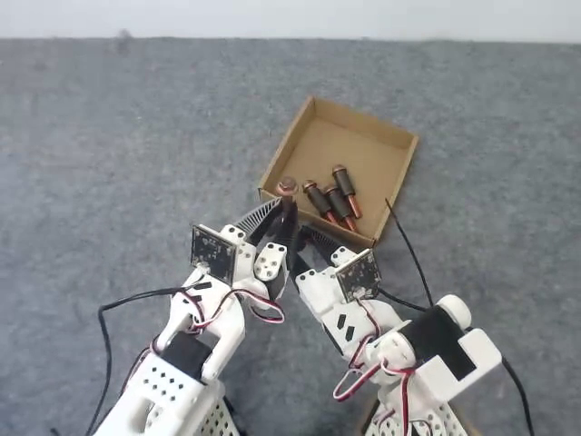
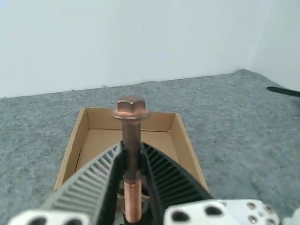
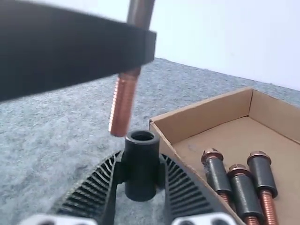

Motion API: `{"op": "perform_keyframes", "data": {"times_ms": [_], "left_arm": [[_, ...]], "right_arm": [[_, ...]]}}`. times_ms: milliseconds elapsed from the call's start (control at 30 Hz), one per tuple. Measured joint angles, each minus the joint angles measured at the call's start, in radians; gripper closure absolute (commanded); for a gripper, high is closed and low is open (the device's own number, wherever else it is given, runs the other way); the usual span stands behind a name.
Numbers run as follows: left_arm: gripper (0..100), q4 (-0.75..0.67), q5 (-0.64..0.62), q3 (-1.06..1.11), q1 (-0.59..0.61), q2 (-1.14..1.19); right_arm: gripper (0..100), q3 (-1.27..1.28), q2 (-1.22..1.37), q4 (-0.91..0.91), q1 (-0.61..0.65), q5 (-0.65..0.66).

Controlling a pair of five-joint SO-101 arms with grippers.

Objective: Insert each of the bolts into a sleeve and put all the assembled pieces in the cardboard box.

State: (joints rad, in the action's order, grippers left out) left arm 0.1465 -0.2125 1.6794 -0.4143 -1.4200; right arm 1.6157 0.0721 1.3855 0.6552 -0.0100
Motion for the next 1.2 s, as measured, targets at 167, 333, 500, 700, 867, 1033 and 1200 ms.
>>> {"op": "perform_keyframes", "data": {"times_ms": [167, 333, 500, 700, 867, 1033, 1200], "left_arm": [[99, -0.064, 0.000, 0.000, 0.000, 0.000], [99, -0.071, 0.000, 0.000, 0.000, 0.000], [99, -0.072, 0.000, 0.000, 0.000, 0.000], [99, -0.072, 0.000, 0.000, 0.000, 0.000], [99, -0.072, 0.000, 0.000, 0.000, 0.000], [99, -0.078, 0.000, 0.000, 0.000, 0.000], [99, -0.087, 0.003, -0.015, 0.000, 0.041]], "right_arm": [[99.3, 0.000, 0.000, 0.000, 0.002, 0.000], [99.3, 0.000, 0.000, 0.008, 0.002, 0.000], [99.3, 0.000, 0.000, 0.008, 0.002, 0.000], [99.3, 0.000, 0.000, 0.008, 0.002, 0.000], [99.3, 0.000, 0.000, 0.008, 0.002, 0.000], [99.3, 0.000, 0.000, 0.008, 0.002, 0.000], [99.3, 0.000, 0.000, 0.008, 0.002, 0.000]]}}
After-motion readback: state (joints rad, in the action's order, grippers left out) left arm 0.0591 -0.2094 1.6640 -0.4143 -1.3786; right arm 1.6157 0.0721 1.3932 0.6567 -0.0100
